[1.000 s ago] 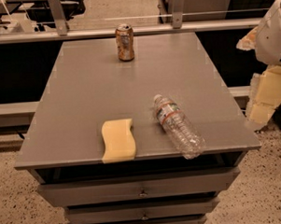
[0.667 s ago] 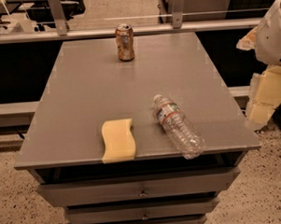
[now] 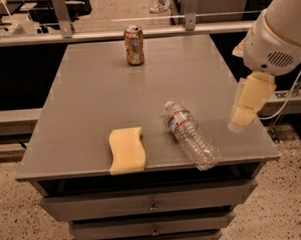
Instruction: Place water bottle upright
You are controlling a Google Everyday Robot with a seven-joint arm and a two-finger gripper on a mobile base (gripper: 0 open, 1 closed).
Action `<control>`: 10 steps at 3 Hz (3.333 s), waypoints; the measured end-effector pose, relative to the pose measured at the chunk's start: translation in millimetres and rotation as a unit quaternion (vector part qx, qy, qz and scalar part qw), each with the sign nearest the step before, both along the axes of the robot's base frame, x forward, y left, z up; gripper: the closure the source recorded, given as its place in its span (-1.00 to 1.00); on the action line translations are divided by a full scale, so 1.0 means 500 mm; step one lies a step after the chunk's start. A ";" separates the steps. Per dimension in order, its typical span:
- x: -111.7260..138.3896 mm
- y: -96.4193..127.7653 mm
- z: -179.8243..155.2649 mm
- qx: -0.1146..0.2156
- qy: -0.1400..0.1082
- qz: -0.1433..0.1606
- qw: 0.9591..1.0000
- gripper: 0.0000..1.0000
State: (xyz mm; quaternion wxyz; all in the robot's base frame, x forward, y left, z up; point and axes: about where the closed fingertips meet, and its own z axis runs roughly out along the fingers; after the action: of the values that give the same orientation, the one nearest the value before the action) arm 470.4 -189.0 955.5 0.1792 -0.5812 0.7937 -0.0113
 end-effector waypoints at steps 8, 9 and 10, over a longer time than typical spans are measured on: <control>0.035 0.210 -0.129 0.000 0.086 -0.293 0.952 -1.00; 0.052 0.213 -0.167 -0.005 0.078 -0.356 0.931 -1.00; 0.064 0.210 -0.193 -0.009 0.072 -0.403 0.912 -1.00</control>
Offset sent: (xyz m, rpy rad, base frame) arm 0.0458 0.0612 -0.0581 0.1499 0.1342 -0.5446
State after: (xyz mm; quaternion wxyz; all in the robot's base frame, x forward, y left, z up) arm 502.4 -84.0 858.7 0.0968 -0.2129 0.9711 -0.0476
